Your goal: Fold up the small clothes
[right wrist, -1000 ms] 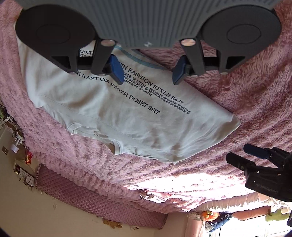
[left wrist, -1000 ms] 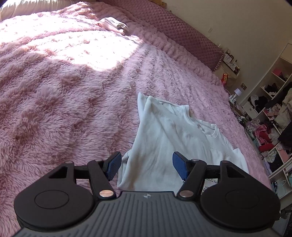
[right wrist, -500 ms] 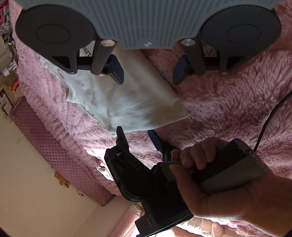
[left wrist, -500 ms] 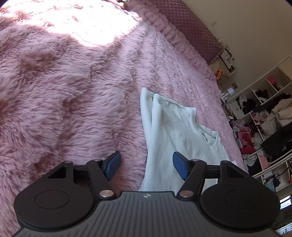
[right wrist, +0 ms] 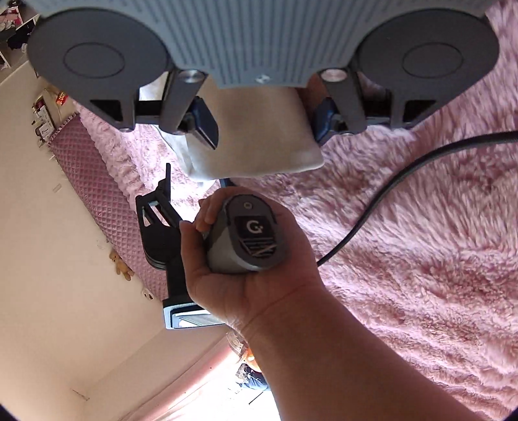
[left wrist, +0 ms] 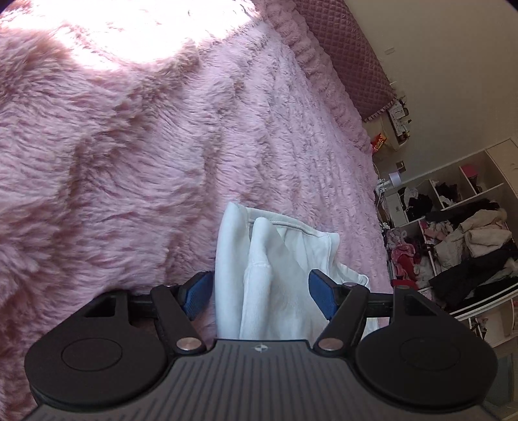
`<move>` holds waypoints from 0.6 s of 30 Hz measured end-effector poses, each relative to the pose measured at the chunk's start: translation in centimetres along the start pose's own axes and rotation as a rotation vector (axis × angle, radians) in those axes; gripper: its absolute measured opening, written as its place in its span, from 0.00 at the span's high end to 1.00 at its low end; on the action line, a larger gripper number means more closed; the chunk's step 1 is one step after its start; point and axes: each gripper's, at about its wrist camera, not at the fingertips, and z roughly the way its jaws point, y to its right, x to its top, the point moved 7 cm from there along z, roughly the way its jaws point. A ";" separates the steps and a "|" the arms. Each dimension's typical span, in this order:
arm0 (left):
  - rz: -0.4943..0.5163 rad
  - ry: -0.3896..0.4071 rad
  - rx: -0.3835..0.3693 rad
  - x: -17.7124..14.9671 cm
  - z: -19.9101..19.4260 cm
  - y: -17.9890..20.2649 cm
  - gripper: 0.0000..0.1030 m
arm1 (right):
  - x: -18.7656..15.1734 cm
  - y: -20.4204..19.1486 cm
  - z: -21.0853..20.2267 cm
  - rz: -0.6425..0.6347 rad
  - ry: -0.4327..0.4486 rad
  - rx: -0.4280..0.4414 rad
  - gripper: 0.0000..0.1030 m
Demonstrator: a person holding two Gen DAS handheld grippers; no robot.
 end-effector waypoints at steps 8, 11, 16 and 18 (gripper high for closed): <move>0.010 -0.012 0.008 0.5 1.9 0.9 0.19 | 0.6 0.7 1.0 0.004 0.026 -0.059 0.36; 0.028 -0.008 0.003 0.4 1.9 1.2 0.19 | 0.6 0.4 0.5 -0.008 0.037 -0.057 0.50; 0.065 -0.002 0.027 0.1 1.8 1.2 0.40 | 0.6 -0.4 0.1 0.003 0.022 -0.004 0.92; 0.094 -0.001 0.051 0.1 1.4 1.2 0.57 | 1.5 -1.4 0.4 0.019 0.024 -0.004 0.94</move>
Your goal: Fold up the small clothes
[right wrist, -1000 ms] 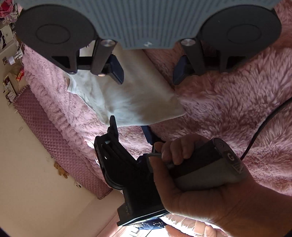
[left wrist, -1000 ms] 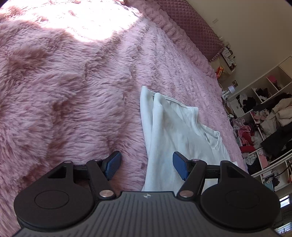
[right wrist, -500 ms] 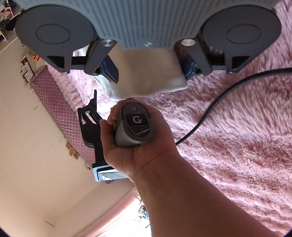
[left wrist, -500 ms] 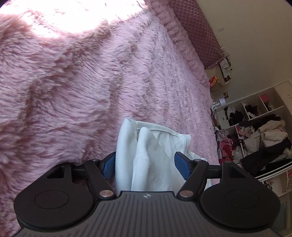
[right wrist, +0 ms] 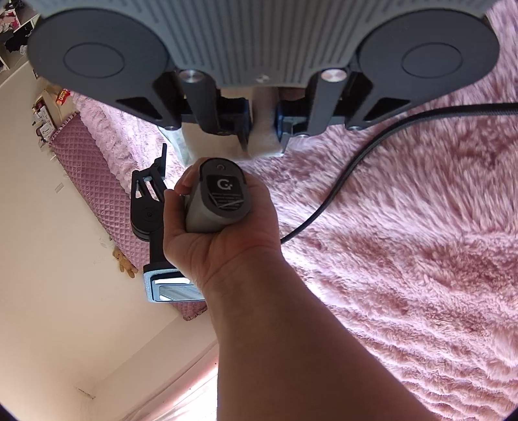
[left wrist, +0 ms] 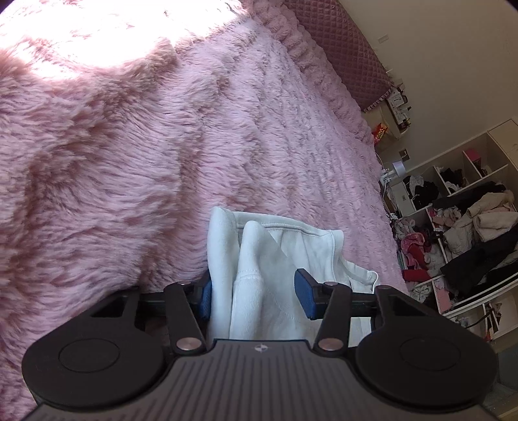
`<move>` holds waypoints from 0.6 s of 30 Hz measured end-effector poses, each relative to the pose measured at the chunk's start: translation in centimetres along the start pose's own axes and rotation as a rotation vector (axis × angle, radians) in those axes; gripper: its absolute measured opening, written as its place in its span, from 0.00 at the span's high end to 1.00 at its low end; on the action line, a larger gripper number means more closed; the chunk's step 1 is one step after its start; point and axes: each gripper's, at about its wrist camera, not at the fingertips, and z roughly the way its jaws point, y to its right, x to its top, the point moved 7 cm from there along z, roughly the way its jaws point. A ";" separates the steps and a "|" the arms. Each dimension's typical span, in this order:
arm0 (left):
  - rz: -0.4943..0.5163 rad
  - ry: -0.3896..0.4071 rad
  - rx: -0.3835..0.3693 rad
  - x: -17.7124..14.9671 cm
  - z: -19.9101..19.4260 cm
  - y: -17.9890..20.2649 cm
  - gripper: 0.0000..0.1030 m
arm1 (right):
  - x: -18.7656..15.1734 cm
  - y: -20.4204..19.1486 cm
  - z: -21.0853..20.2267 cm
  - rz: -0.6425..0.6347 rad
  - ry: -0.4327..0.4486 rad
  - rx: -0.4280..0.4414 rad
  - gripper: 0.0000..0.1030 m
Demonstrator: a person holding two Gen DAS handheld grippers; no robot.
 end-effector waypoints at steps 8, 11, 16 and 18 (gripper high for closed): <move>-0.004 0.035 -0.037 0.7 -2.2 1.9 0.83 | 0.4 2.7 -2.0 0.155 0.016 0.004 0.96; 0.022 0.048 -0.044 0.9 -2.8 4.1 0.84 | 0.3 5.0 -2.9 0.224 0.022 -0.017 0.97; -0.006 0.044 -0.090 1.1 -3.0 8.2 0.84 | -0.6 9.2 -5.3 0.322 0.035 -0.076 0.97; 0.018 0.045 -0.109 0.9 -2.8 10.4 0.84 | -1.3 11.3 -6.4 0.362 0.043 -0.106 0.97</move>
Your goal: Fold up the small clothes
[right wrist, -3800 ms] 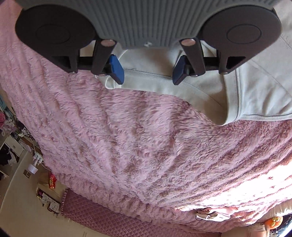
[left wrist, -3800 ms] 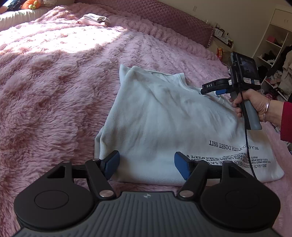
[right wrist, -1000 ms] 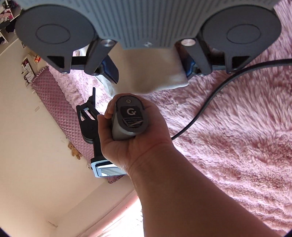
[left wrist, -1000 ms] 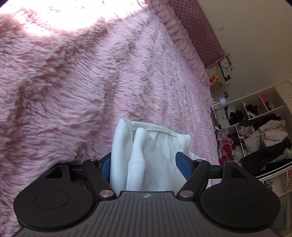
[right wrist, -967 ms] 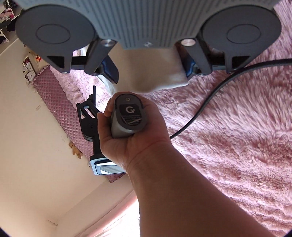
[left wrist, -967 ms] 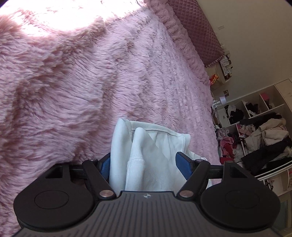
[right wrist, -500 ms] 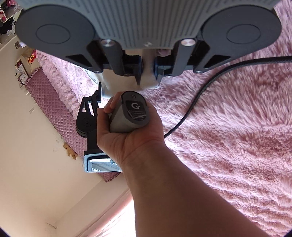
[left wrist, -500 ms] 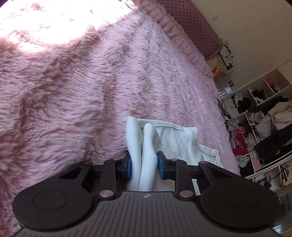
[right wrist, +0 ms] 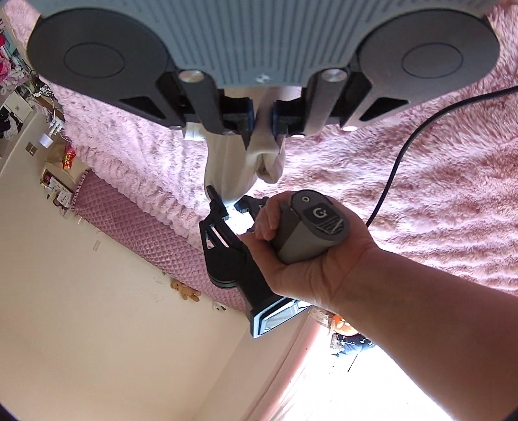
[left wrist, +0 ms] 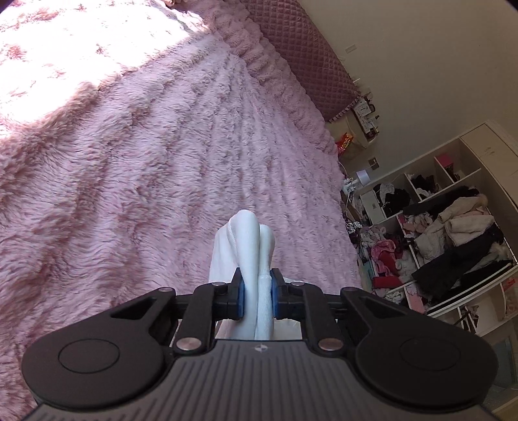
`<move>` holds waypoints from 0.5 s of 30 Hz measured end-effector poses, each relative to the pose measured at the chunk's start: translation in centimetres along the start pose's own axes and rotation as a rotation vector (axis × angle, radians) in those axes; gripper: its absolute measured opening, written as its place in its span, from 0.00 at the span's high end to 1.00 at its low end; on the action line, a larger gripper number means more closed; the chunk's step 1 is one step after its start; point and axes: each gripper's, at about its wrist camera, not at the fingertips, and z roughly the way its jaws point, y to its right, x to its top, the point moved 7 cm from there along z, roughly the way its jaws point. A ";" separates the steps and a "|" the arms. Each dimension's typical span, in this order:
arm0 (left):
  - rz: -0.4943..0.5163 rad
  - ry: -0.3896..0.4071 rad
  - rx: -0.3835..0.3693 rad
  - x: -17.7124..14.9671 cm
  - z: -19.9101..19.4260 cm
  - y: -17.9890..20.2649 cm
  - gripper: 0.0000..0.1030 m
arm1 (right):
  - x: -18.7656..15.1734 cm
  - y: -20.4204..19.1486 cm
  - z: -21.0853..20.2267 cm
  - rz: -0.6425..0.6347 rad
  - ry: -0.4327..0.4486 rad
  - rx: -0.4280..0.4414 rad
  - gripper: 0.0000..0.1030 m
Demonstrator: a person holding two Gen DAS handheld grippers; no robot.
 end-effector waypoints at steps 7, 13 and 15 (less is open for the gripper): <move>0.079 0.009 -0.021 -2.6 3.8 7.6 0.85 | -1.9 8.9 -3.6 0.159 -0.016 -0.130 0.97; 0.107 -0.033 -0.094 -6.0 8.6 12.9 0.85 | -5.5 16.0 -6.8 0.280 -0.005 -0.204 0.97; 0.120 -0.069 -0.113 -7.5 10.7 14.4 0.85 | -7.1 18.2 -8.1 0.304 -0.014 -0.248 0.97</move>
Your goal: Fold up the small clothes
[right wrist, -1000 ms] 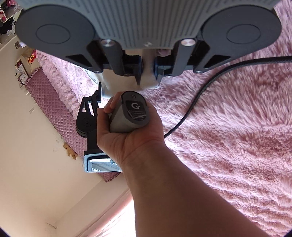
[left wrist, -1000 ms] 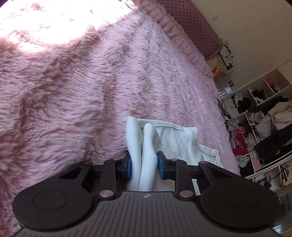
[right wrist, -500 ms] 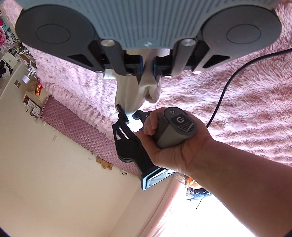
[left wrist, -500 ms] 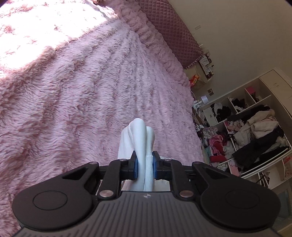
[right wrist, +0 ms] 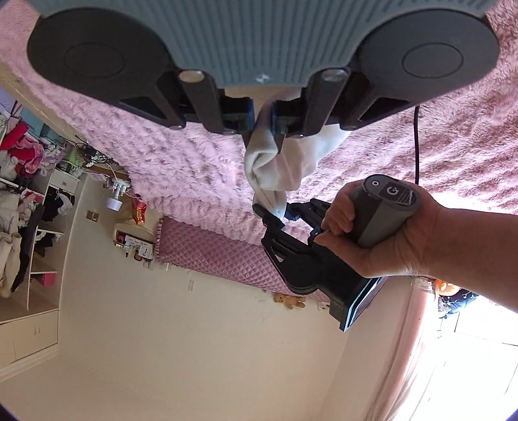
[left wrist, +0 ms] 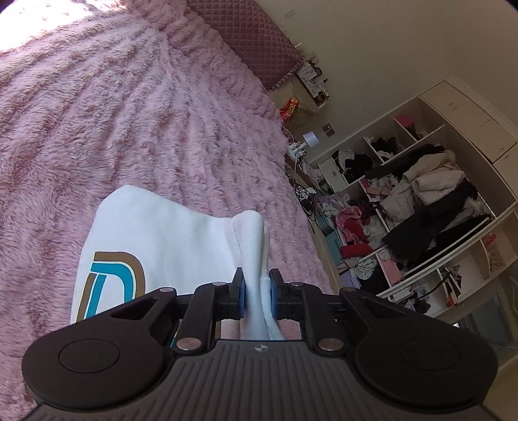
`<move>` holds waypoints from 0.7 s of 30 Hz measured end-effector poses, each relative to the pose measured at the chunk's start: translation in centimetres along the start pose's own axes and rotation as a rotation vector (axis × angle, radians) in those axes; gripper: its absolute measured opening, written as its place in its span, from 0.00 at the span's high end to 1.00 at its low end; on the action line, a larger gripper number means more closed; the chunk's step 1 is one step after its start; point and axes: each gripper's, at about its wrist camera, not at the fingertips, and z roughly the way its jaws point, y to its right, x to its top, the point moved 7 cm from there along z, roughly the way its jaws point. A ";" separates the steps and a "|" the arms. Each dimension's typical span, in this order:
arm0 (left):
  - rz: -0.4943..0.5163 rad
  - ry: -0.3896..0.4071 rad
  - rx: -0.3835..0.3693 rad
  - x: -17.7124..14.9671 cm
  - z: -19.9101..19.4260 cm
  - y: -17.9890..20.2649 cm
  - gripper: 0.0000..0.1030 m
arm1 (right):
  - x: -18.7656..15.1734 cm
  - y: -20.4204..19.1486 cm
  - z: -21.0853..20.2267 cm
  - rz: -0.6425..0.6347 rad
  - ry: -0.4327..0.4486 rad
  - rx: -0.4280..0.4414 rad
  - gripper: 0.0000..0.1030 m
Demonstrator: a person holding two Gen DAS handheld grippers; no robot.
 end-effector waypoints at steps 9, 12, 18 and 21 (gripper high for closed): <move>0.057 -0.117 0.052 -5.9 8.6 1.9 0.85 | -7.3 9.8 -0.6 0.147 -0.127 -0.122 0.97; 0.101 -0.127 0.079 -7.4 10.3 2.4 0.85 | -10.0 11.7 0.2 0.203 -0.180 -0.130 0.97; 0.176 -0.086 0.067 -9.3 11.6 4.3 0.90 | -13.8 13.2 2.3 0.284 -0.227 -0.138 0.97; 0.209 -0.086 0.050 -9.5 12.5 6.0 0.96 | -14.3 13.8 3.4 0.319 -0.234 -0.144 0.97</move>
